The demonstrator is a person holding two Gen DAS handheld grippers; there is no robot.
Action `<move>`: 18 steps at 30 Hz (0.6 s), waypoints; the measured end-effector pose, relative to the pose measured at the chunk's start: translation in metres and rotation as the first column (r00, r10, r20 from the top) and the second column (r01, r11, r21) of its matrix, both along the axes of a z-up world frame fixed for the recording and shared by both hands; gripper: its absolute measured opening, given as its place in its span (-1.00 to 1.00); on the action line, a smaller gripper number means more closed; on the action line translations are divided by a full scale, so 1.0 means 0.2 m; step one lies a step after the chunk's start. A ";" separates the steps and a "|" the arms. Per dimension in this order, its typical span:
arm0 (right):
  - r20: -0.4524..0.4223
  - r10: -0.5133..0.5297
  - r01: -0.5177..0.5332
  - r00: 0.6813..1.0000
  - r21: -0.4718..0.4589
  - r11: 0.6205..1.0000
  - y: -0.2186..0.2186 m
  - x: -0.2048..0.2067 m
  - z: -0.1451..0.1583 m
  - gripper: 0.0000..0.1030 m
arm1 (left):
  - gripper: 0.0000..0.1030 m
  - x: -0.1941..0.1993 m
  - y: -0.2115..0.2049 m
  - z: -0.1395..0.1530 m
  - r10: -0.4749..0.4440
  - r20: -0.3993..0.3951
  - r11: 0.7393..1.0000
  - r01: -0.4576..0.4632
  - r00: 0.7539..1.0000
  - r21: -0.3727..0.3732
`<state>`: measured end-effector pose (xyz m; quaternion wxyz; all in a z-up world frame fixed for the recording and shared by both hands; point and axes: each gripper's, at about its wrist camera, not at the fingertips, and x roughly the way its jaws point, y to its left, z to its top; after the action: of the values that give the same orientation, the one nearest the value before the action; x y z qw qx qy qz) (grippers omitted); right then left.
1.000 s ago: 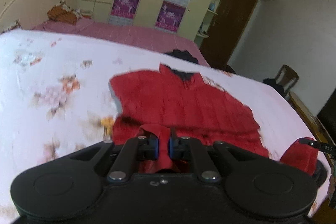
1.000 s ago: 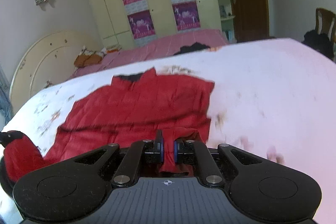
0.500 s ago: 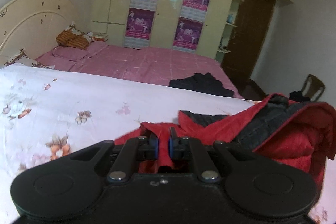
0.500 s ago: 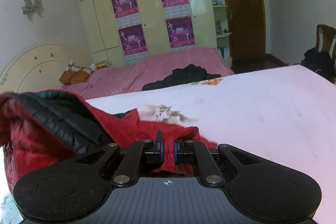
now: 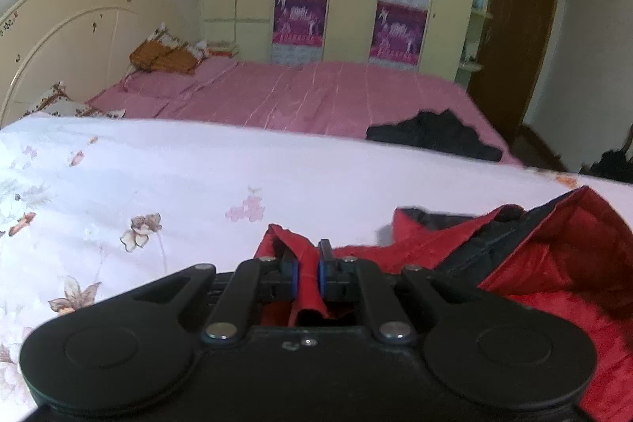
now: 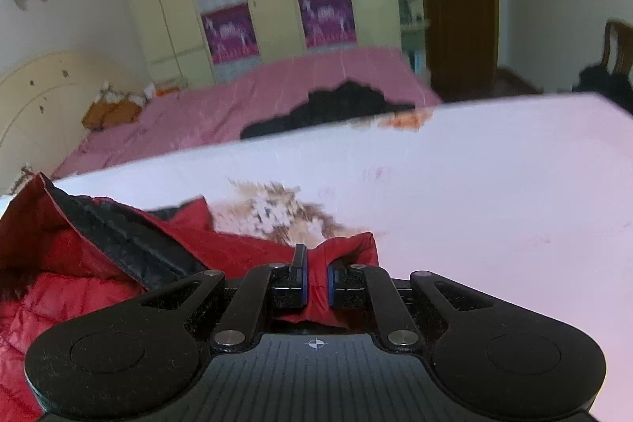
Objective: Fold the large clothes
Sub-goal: 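Lift the hem with both tools and fold it toward the collar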
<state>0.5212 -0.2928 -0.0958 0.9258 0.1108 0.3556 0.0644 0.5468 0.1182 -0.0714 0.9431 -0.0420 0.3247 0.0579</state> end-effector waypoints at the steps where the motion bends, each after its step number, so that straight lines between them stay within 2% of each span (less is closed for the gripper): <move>1: -0.010 -0.004 0.004 1.000 0.004 1.000 -0.01 0.02 -0.02 -0.84 | -0.83 0.02 0.00 -0.02 0.007 -0.008 1.000 -0.007 1.000 0.007; 4: -0.033 -0.006 0.007 0.999 0.019 1.000 -0.03 0.07 -0.07 -0.84 | -0.74 0.07 0.02 -0.08 0.020 -0.033 1.000 -0.020 0.999 0.025; 9: -0.054 0.005 -0.004 0.999 0.016 1.000 -0.02 0.12 -0.10 -0.83 | -0.72 0.13 0.02 -0.12 0.045 -0.050 0.998 -0.043 0.998 0.044; 12: -0.063 -0.006 0.010 0.998 0.053 0.999 -0.03 0.14 -0.09 -0.83 | -0.69 0.16 0.04 -0.14 0.064 -0.077 0.997 -0.061 0.995 0.036; 15: -0.070 -0.037 0.046 0.997 0.136 0.990 -0.08 0.16 -0.08 -0.47 | -0.64 0.16 0.09 -0.13 0.086 -0.083 0.995 -0.090 0.993 -0.038; 17: -0.064 -0.048 0.059 0.997 0.181 0.982 -0.10 0.15 -0.06 -0.10 | -0.54 0.14 0.13 -0.09 0.096 -0.060 0.989 -0.102 0.994 -0.104; 18: -0.053 -0.052 0.062 0.997 0.189 0.980 -0.11 0.15 -0.04 0.34 | -0.48 0.14 0.15 -0.07 0.090 -0.046 0.987 -0.096 0.995 -0.132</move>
<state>0.5514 -0.3141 -0.1040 0.9037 0.2103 0.3666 0.0688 0.5743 0.1479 -0.0864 0.9278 -0.1193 0.3443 0.0807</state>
